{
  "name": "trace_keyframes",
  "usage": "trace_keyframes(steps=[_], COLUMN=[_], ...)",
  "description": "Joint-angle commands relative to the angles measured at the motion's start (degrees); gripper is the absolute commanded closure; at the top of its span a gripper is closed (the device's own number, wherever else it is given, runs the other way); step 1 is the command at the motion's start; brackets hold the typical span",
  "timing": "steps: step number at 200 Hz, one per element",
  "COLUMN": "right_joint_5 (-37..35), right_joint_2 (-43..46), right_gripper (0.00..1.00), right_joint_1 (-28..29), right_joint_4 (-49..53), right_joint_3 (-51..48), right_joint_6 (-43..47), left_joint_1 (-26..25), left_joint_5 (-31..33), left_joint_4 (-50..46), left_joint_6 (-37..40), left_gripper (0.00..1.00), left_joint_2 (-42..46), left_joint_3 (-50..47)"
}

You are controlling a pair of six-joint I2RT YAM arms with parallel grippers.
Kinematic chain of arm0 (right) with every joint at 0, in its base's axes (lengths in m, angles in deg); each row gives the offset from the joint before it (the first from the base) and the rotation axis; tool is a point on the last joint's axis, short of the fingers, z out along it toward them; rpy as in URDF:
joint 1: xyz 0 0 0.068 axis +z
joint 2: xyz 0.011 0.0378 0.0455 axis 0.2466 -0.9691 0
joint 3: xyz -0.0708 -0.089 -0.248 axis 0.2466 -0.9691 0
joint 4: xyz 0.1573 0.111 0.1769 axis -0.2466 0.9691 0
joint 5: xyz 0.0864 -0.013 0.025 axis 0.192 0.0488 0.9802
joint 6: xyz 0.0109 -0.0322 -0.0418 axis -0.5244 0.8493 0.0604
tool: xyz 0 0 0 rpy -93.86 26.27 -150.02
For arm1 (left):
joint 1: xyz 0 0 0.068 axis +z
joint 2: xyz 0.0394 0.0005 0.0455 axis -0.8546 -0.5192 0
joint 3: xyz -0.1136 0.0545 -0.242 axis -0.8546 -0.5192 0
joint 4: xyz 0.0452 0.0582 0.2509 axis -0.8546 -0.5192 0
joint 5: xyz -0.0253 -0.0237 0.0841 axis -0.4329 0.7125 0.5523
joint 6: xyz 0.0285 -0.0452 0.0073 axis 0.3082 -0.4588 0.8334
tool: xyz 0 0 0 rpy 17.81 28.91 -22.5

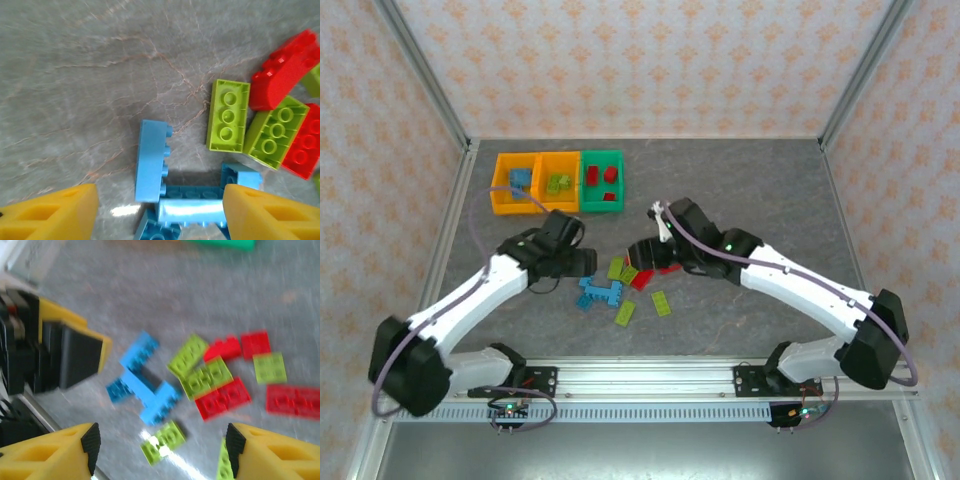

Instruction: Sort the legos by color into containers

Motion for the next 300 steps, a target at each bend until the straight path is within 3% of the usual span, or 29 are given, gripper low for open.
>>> trace_keyframes(steps=[1,51,78,96,137,167,201,255,281,300], right_joint_5=[-2.17,-3.87,-2.44,-2.59,-3.22,-4.62,-5.98,-7.12,-8.03,-9.25], right_joint_2=[2.59,-2.4,-4.37,-4.36,-2.72,-1.08,0.44,4.08,6.17,7.84], right_gripper=[0.3,0.3,0.29,0.3,0.3,0.3,0.29,0.29,0.29,0.29], right_joint_1=[0.19,0.19,0.49,0.84,1.24,1.33,1.33,1.33,1.33,1.33], right_joint_4=[0.43,1.63,1.48,1.23,-0.15,-1.22,-1.49,-1.22,0.14,0.36], right_joint_3=[-1.65,1.31,2.86,3.25,2.83,1.43,0.22,-2.61,-3.47,-4.22], right_joint_6=[-2.96,-2.61,-2.97,-3.39,-4.38,-5.71,-7.22,-9.38,-9.7,-9.9], left_joint_1=[-0.14,-0.09,-0.12,-0.09,2.93,12.79,26.28,34.69,36.28,36.52], left_joint_5=[2.73,-0.13,0.37,1.08,7.39,4.63,-0.13,-1.05,-1.12,-0.05], left_joint_4=[5.91,11.68,12.71,12.19,4.44,2.45,1.13,-8.06,-12.21,-13.01], left_joint_6=[0.68,0.54,0.28,-0.15,1.29,3.83,3.21,1.86,2.86,2.92], left_gripper=[0.35,0.45,0.64,0.76,0.82,0.82,0.82,0.83,0.63,0.52], left_joint_2=[-5.21,-14.37,-16.19,-13.34,-1.35,-2.38,-15.74,-40.89,-46.72,-45.61], left_joint_3=[-0.48,-2.75,-4.21,-4.74,3.19,13.93,29.24,56.85,65.08,66.16])
